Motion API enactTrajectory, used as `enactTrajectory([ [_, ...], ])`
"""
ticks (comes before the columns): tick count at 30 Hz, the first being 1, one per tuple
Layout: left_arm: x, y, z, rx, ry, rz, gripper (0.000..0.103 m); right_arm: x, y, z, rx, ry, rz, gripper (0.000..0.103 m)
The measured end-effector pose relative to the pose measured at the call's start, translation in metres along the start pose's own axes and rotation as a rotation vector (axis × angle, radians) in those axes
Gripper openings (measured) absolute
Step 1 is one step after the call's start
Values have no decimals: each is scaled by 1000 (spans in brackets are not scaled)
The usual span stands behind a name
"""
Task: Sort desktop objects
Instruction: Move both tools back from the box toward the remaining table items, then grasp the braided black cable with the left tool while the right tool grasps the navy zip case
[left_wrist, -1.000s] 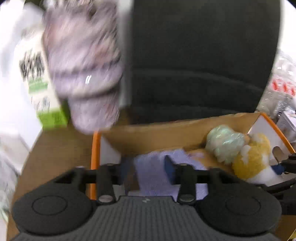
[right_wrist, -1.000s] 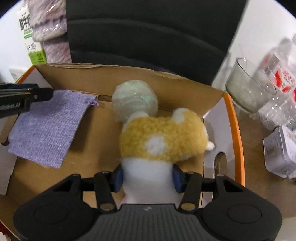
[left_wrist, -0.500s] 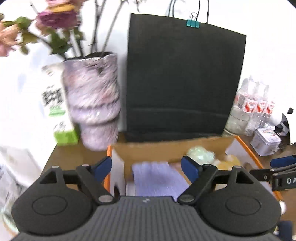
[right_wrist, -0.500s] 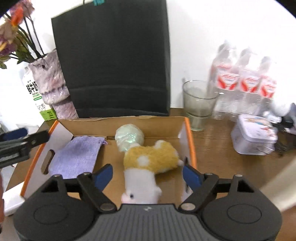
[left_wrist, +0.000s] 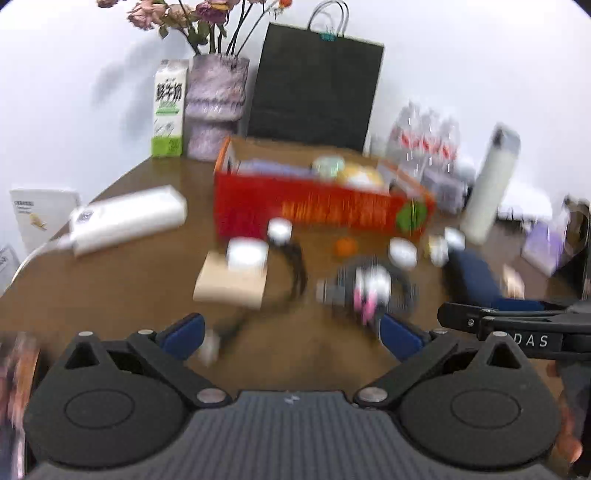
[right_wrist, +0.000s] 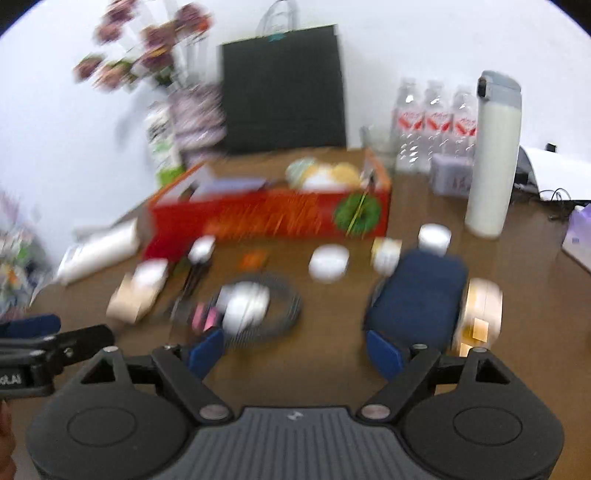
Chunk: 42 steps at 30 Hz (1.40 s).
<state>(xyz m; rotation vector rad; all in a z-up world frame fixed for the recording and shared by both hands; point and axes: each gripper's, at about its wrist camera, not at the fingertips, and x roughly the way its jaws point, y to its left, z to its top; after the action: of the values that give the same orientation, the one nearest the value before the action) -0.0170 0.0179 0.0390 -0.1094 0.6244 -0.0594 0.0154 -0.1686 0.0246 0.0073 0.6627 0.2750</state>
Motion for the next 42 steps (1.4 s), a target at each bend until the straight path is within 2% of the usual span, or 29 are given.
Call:
enactTrajectory([
  [3,-10,-6,-27,58,-16,36,103,-18,7,-34,-7,-4,-38,85],
  [5,-10,-6,-35,90,-38,60,103,-29,5,-43,7,-30,-18,85],
  [7,-5,-7,-37,108,-6,57,103,-36,2,-50,37,-40,7,96],
  [10,-4,-7,-37,94,-3,47,103,-36,-1,-63,74,-28,74,96],
  [13,-5,-5,-39,76,-2,42,103,-38,3,-64,55,-56,68,96],
  [22,0,-7,-40,85,44,25,103,-36,11,-66,5,-49,43,96],
  [26,-6,-4,-35,114,-30,-67,103,-36,2,-61,42,-25,93,96],
  [29,2,-9,-16,188,-63,-27,103,-35,-11,-47,81,-33,121,94],
  [32,20,-10,9,196,-72,18,103,-33,-20,-27,55,-94,72,91],
  [33,26,-10,17,172,-59,-11,103,-31,-24,-21,55,-115,43,90],
  [35,39,-14,31,135,-36,-119,103,-20,-36,-4,82,-126,-19,87],
  [37,53,-26,38,149,-24,-198,103,-7,-47,14,92,-141,-71,82],
  [40,79,-51,41,223,8,-185,101,23,-61,42,66,-119,-180,80],
  [42,91,-60,40,231,29,-230,101,48,-73,56,72,-49,-212,79],
])
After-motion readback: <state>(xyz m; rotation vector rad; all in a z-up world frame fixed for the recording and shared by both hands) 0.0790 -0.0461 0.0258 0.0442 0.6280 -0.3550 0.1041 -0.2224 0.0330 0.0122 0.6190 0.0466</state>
